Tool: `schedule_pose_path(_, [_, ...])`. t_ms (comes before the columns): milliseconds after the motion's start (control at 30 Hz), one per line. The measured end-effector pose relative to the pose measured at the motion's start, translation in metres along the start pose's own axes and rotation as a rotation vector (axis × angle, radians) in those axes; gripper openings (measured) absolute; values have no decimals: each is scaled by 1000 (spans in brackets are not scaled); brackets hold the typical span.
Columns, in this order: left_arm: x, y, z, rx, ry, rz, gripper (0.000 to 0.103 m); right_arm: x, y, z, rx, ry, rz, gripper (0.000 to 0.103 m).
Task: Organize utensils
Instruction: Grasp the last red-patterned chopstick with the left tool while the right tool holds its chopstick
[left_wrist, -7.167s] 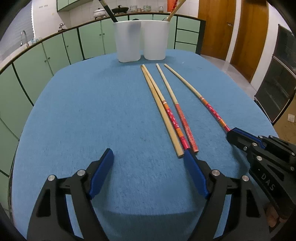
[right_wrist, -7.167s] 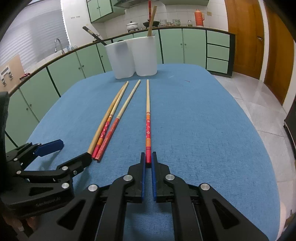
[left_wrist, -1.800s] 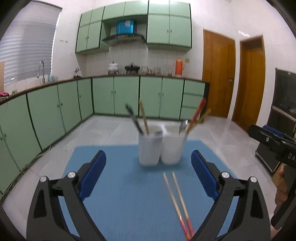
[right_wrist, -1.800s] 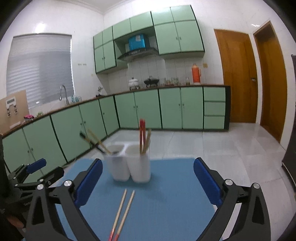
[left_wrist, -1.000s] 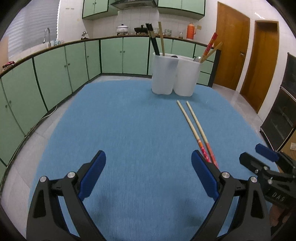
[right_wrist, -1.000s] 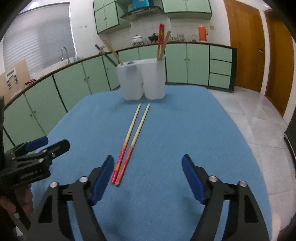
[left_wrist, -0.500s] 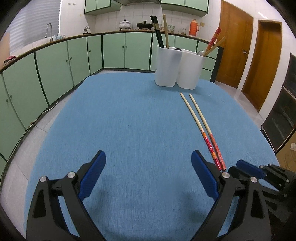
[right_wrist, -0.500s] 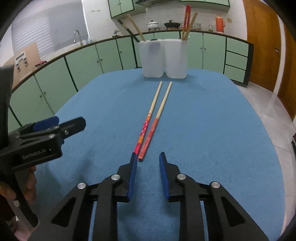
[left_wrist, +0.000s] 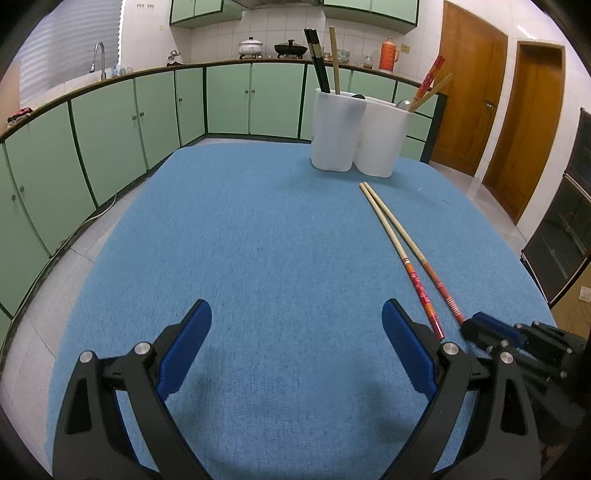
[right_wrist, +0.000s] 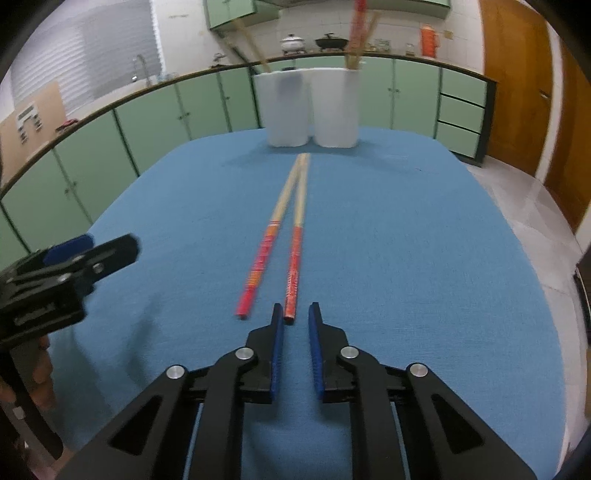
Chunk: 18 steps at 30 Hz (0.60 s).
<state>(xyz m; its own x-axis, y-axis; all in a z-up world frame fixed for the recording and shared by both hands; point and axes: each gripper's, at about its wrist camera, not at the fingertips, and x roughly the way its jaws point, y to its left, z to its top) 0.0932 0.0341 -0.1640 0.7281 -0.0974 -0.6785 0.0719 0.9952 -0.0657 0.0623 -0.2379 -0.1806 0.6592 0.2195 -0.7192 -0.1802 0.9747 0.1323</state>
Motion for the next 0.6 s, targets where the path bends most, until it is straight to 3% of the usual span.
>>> schedule_pose_path(333, [-1, -3, 1, 12, -4, -5, 91, -3, -14, -2, 25, -3, 77, 15])
schedule_pose_path(600, [-2, -8, -1, 22, -4, -11, 91, 5, -4, 3, 1, -1, 64, 15])
